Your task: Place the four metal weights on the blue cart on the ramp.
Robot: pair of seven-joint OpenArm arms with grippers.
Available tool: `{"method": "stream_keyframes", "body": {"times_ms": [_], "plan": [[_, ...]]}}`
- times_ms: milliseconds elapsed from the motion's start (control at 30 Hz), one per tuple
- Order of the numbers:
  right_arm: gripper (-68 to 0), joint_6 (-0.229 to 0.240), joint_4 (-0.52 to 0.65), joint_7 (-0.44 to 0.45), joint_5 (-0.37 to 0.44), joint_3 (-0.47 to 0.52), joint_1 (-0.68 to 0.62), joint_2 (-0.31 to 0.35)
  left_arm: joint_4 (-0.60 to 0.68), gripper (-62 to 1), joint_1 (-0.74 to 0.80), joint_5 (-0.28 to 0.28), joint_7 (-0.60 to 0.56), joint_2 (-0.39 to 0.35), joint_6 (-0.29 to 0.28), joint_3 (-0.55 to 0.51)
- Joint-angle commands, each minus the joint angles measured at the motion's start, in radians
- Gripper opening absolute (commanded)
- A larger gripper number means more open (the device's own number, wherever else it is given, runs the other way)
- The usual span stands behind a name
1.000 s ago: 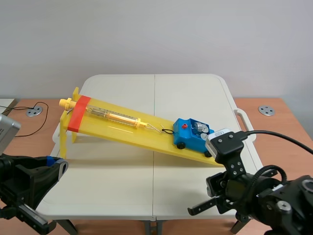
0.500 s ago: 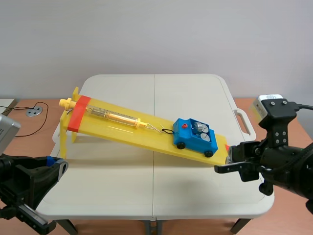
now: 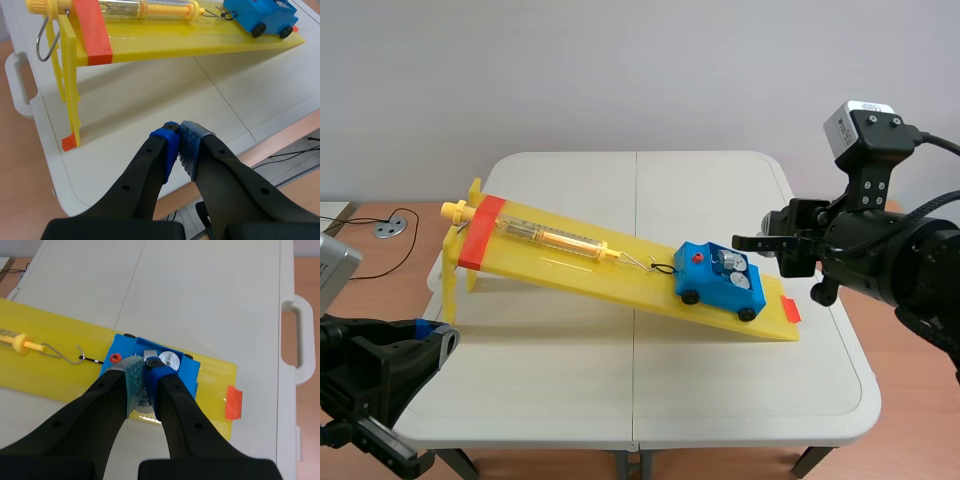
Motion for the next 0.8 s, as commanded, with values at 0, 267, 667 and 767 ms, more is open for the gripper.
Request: {"method": "stream_keyframes", "body": {"times_ms": [0,267,667,767], "plan": [[-66.9,0.032,0.025,0.124,0.048,0.002,0.099,0.011,0.069,-57.8,-0.02,-0.052,-0.104,0.008,-0.025,-0.016],[-66.9,0.095,-0.079,0.127,0.063,-0.003,0.17,-0.026,0.069,-57.8,-0.02,-0.052,-0.103,0.008,-0.025,-0.016],[-66.9,0.106,-0.226,0.148,0.069,-0.007,0.268,-0.061,0.069,-57.8,-0.02,-0.052,-0.103,0.008,-0.025,-0.016],[-66.9,0.118,-0.265,0.15,0.069,-0.009,0.295,-0.071,0.069,-57.8,-0.02,-0.052,-0.103,0.008,-0.025,-0.016]]}}
